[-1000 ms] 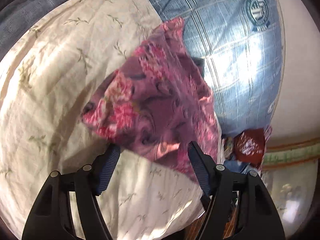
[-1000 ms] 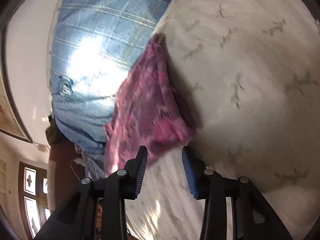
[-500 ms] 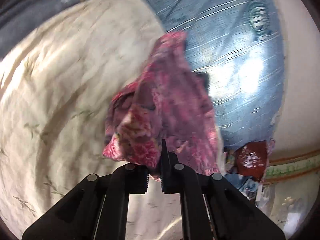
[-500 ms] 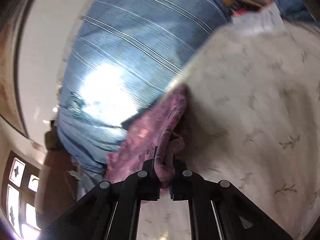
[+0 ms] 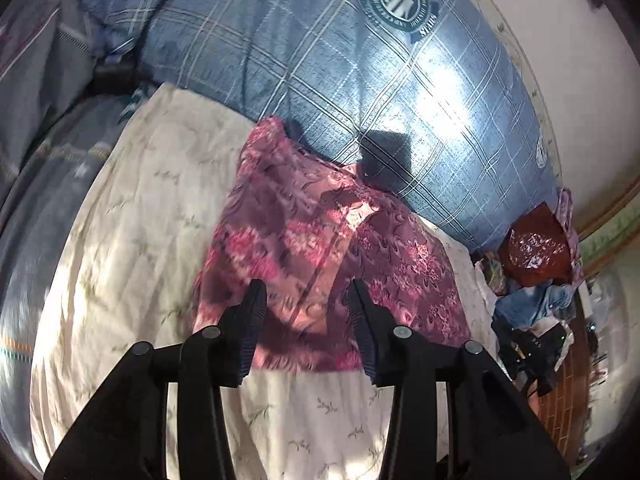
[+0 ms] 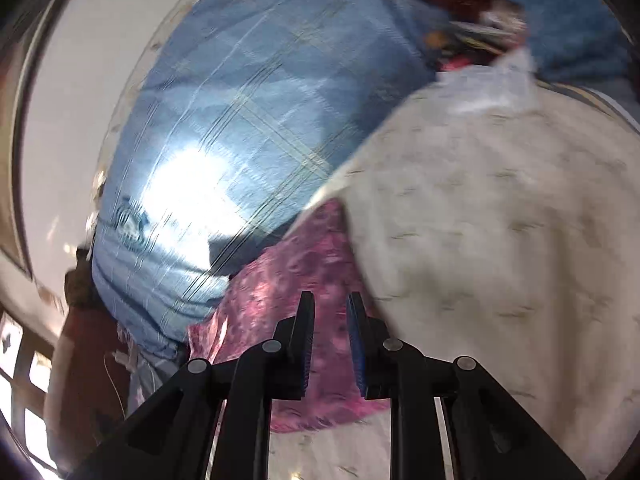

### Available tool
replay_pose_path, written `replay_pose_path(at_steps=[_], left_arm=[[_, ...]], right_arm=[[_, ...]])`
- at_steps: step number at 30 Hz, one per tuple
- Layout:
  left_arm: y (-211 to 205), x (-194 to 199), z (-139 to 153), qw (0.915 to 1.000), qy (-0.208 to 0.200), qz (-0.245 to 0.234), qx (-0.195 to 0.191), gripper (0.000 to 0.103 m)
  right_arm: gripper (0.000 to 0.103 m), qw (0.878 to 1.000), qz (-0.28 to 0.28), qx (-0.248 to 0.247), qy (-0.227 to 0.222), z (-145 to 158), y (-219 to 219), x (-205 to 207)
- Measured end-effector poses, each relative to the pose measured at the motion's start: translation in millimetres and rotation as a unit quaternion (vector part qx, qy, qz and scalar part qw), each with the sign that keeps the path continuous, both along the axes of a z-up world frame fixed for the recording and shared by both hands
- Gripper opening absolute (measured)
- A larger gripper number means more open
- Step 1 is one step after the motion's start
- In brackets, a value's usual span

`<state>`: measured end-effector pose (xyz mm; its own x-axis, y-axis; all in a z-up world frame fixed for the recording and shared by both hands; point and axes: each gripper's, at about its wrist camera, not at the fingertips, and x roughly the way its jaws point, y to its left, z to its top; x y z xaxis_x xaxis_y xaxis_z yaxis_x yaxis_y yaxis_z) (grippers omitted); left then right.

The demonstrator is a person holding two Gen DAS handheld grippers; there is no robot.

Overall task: Fold small clothes
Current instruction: 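Press and straighten the folded shirt edges with both grippers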

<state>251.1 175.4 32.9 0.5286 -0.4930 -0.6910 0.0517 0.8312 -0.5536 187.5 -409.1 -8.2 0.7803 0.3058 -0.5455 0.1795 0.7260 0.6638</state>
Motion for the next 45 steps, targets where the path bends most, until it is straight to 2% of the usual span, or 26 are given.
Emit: replay_pose_path(at_steps=[4, 7, 11, 12, 13, 16, 19, 21, 23, 26, 27, 29, 30, 31, 32, 34, 35, 37, 39, 41, 43, 45], left_arm=[[-29.7, 63.1, -4.2, 0.9984, 0.011, -0.013, 0.053, 0.039], [-40.4, 102.8, -20.4, 0.9951, 0.024, -0.005, 0.096, 0.041], [-34.1, 137.9, -71.6, 0.9902, 0.085, 0.008, 0.111, 0.04], [-30.8, 139.7, -79.0, 0.9912, 0.087, 0.008, 0.099, 0.04], [-26.3, 138.0, -78.0, 0.9941, 0.065, 0.013, 0.086, 0.041], [-20.4, 136.6, -76.6, 0.9943, 0.076, 0.006, 0.074, 0.041], [0.5, 128.2, -70.1, 0.995, 0.093, 0.003, 0.036, 0.041], [19.5, 116.3, -63.6, 0.9953, 0.092, 0.009, 0.031, 0.041], [37.2, 104.8, -61.3, 0.9948, 0.099, 0.01, 0.02, 0.041], [47.9, 86.4, -54.9, 0.9937, 0.106, 0.001, -0.036, 0.042], [45.5, 80.6, -54.1, 0.994, 0.103, -0.008, -0.036, 0.044], [37.1, 69.0, -57.2, 0.9942, 0.102, -0.027, -0.022, 0.05], [31.9, 66.7, -59.0, 0.9941, 0.104, -0.03, -0.008, 0.05], [25.4, 63.3, -64.5, 0.9931, 0.112, -0.03, 0.017, 0.051], [23.5, 59.0, -73.3, 0.9904, 0.129, -0.033, 0.036, 0.051], [30.2, 49.5, -75.0, 0.9923, 0.119, -0.032, 0.018, 0.051], [37.2, 46.0, -73.6, 0.9915, 0.126, -0.03, 0.007, 0.051], [56.7, 40.7, -70.4, 0.9898, 0.136, -0.023, -0.036, 0.051], [72.7, 38.5, -66.1, 0.9889, 0.141, -0.01, -0.047, 0.051], [86.6, 39.0, -60.2, 0.9894, 0.139, -0.003, -0.044, 0.051], [96.1, 40.4, -57.0, 0.9894, 0.139, 0.003, -0.041, 0.051], [102.0, 42.0, -57.1, 0.9888, 0.142, 0.004, -0.046, 0.051]], right_arm=[[0.02, 0.997, 0.043, -0.058, 0.0, 0.5, 46.4, 44.7], [0.02, 0.994, 0.041, -0.101, -0.006, -8.5, 62.3, 64.2], [0.02, 0.994, 0.034, -0.095, 0.051, -52.5, 55.2, 84.1], [0.02, 0.995, 0.035, -0.087, 0.037, -60.0, 51.8, 81.9], [0.019, 0.996, 0.033, -0.085, 0.015, -61.6, 49.7, 77.8], [0.019, 0.995, 0.038, -0.094, 0.017, -59.3, 51.0, 76.9], [0.02, 0.991, 0.028, -0.125, 0.041, -46.2, 60.5, 74.2], [0.027, 0.988, 0.028, -0.148, 0.036, -35.9, 74.9, 66.7], [0.028, 0.986, 0.055, -0.154, 0.022, -28.1, 94.0, 60.1], [0.028, 0.983, 0.106, -0.152, 0.006, -23.2, 132.1, 47.2], [0.028, 0.982, 0.123, -0.144, 0.008, -25.9, 143.5, 43.4], [0.04, 0.981, 0.138, -0.132, 0.033, -41.0, 160.0, 39.4], [0.041, 0.979, 0.14, -0.14, 0.047, -49.7, 166.0, 38.6], [0.041, 0.978, 0.132, -0.158, 0.031, -48.3, 169.1, 34.4], [0.041, 0.976, 0.13, -0.171, 0.034, -46.9, 173.1, 32.9], [0.041, 0.971, 0.12, -0.197, 0.06, -38.1, 181.9, 34.5], [0.043, 0.97, 0.117, -0.205, 0.065, -31.6, 188.3, 33.4], [0.043, 0.968, 0.136, -0.206, 0.043, -19.3, 207.7, 25.9], [0.044, 0.959, 0.169, -0.227, 0.023, -13.0, 235.2, 19.2], [0.048, 0.938, 0.221, -0.267, 0.008, -15.4, 278.9, 13.1], [0.048, 0.912, 0.272, -0.307, 0.0, -24.7, 319.2, 4.3], [0.049, 0.879, 0.316, -0.356, -0.019, -31.6, 359.0, -6.0]])
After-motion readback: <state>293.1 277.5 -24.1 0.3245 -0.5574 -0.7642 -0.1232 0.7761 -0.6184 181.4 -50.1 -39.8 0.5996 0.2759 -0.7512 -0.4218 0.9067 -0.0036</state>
